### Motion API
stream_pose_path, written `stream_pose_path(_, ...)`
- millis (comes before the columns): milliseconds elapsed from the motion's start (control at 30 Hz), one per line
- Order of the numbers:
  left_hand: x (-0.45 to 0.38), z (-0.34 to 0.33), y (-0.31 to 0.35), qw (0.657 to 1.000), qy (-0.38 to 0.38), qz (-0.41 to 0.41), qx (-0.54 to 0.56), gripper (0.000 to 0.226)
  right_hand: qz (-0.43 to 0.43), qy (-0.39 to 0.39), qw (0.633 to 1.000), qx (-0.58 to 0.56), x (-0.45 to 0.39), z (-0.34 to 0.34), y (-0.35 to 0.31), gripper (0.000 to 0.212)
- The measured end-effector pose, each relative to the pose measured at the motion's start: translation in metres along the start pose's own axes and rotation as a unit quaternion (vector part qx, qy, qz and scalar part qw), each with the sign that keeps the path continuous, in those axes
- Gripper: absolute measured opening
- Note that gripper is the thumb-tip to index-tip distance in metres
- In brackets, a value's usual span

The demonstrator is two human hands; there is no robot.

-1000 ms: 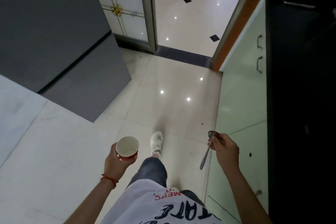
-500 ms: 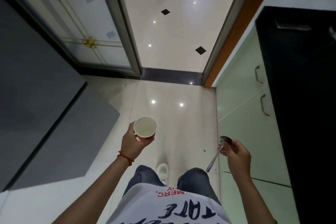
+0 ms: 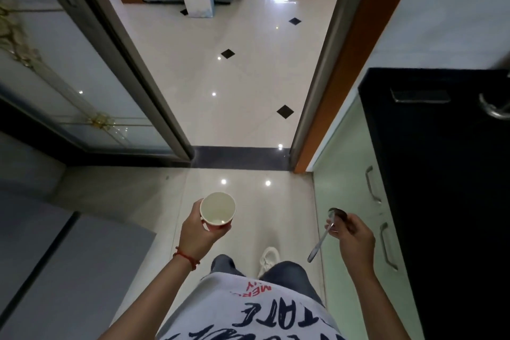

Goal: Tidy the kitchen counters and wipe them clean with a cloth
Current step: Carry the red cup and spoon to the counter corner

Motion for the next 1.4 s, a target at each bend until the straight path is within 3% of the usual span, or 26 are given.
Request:
stream_pose_path(200, -0.055, -0.020, 0.048, 1.000, -0.016, 0.005, -0.003, 0.069, 0.012, 0.002, 1.000, -0.024, -0.073, -0.020, -0.049, 0.017)
stream_pose_path(367, -0.130, -0.048, 0.104, 0.996, -0.071, -0.055, -0.013, 0.070, 0.031, 0.057, 0.995, -0.081, -0.117, -0.015, -0.073, 0.017)
stream_pose_path(633, -0.240, -0.117, 0.252, 0.952, -0.217, -0.217, -0.029, 0.068, 0.042, 0.230, 0.956, -0.174, -0.150, 0.018, -0.100, 0.016)
stream_pose_path(767, -0.256, -0.147, 0.338, 0.927, -0.258, -0.274, 0.005, 0.074, 0.059, 0.326, 0.927, -0.174, -0.148, 0.040, -0.113, 0.022)
stream_pose_path(900, -0.249, -0.185, 0.404, 0.893, -0.286, -0.346, -0.026, 0.065, 0.079, 0.398, 0.894, -0.193, -0.142, 0.060, -0.128, 0.025)
stream_pose_path(1000, -0.243, -0.213, 0.429, 0.867, -0.304, -0.394, -0.015, 0.062, 0.086, 0.418, 0.885, -0.186, -0.149, 0.077, -0.146, 0.022)
stream_pose_path(1133, -0.233, -0.242, 0.440, 0.848, -0.363, -0.385, -0.004, 0.069, 0.100, 0.424, 0.885, -0.164, -0.172, 0.109, -0.175, 0.018)
stream_pose_path(1300, -0.226, -0.266, 0.451, 0.857, -0.359, -0.370, -0.014, 0.085, 0.157, 0.405, 0.890, -0.137, -0.218, 0.160, -0.231, 0.016)
stream_pose_path(1400, -0.221, -0.279, 0.459, 0.856, -0.365, -0.366, -0.025, 0.079, 0.207, 0.402, 0.887, -0.095, -0.243, 0.191, -0.272, 0.017)
Point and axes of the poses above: each hand's wrist, its own x-axis away from the middle knuckle, its own z-axis out of the back of the hand, y = z × x, the point moved 7 cm from there along -x, towards the middle knuckle, and after that the axes turned 11 degrees about -x, right-handed, at the moved point
